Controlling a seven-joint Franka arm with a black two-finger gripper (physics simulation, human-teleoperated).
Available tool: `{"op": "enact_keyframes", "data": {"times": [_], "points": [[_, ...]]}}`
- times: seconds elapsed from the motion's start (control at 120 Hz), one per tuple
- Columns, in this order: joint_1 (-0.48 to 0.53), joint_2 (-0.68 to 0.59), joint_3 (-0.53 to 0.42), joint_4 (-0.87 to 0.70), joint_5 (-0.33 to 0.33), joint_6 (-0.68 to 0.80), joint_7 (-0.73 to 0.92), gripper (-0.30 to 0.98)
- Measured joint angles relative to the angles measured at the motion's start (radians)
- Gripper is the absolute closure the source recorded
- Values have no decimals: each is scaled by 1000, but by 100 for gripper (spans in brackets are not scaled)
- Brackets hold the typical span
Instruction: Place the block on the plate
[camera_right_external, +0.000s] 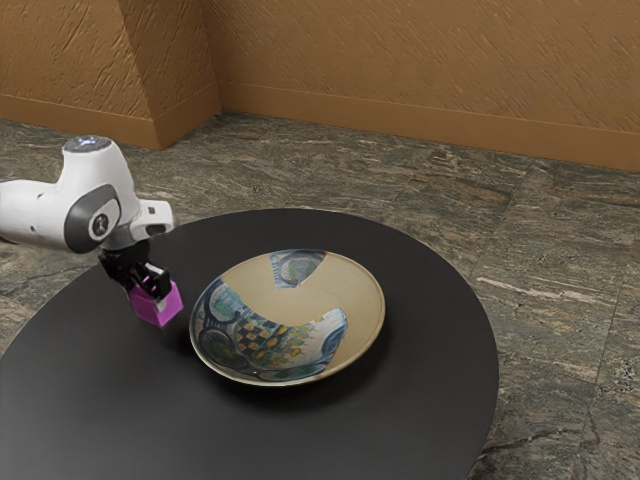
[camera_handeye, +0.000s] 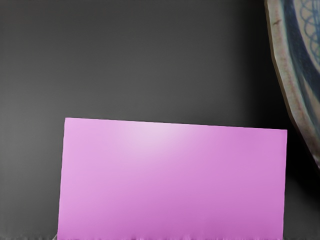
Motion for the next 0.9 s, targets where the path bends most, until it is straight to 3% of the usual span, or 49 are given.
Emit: {"op": "enact_keyframes", "data": {"times": [0.183, 0.342, 0.542, 0.817, 0.9], "points": [[21, -57, -10, 31, 1, -25, -14, 34], [18, -3, -9, 137, 1, -32, -29, 33], [-248, 65, -14, 196, -3, -33, -46, 33], [-240, 168, -48, 249, -29, -31, -65, 32], [-243, 180, -53, 251, -39, -31, -66, 25]]}}
